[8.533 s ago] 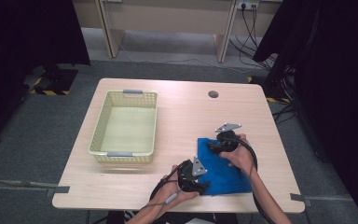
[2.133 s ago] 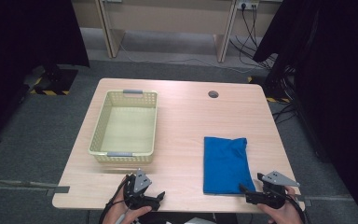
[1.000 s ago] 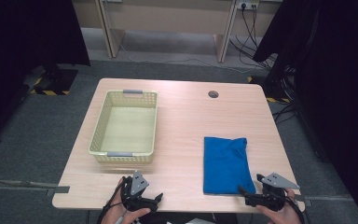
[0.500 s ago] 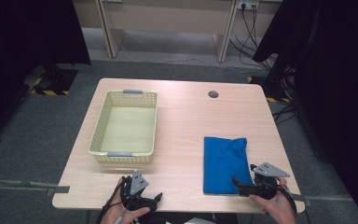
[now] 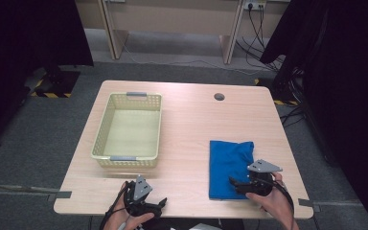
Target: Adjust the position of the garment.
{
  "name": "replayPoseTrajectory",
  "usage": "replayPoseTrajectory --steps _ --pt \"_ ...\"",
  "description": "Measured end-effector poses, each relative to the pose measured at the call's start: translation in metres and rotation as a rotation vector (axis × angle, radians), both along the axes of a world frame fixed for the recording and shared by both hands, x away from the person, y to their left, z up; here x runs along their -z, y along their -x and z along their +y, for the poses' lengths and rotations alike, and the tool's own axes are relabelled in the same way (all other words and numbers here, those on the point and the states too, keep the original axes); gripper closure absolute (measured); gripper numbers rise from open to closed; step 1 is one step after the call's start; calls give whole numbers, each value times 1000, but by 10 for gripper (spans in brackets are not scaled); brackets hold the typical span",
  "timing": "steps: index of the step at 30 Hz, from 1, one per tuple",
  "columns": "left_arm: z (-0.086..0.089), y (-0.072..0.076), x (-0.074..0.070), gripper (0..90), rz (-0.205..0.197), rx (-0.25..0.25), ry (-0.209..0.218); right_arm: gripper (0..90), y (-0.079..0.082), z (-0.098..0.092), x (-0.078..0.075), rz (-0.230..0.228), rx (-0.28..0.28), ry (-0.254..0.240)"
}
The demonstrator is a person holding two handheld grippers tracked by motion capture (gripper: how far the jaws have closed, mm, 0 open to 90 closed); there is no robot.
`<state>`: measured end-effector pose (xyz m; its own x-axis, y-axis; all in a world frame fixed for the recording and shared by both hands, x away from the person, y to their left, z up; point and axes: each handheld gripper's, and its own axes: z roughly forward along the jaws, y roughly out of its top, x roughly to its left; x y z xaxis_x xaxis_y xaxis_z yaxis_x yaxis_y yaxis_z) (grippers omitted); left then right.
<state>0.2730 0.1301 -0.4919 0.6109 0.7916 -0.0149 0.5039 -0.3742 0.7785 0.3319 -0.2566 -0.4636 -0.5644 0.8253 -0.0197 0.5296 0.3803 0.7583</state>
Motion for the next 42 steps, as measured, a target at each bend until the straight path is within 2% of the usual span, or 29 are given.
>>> replayPoseTrajectory --steps 5,6,7,10,22,42 --pt "0 0 0 17 2 1 -3 121 -8 2 8 40 2 30" --pt "0 0 0 17 2 1 -3 121 -8 2 8 40 2 30" --pt "0 0 0 17 2 1 -3 109 -12 3 10 38 -18 59" --pt "0 0 0 17 1 1 -2 107 -15 6 10 37 -20 71" --pt "0 0 0 17 1 -1 0 107 -30 22 9 48 -3 84" --pt "0 0 0 17 0 -1 0 102 -61 57 9 61 -23 90"
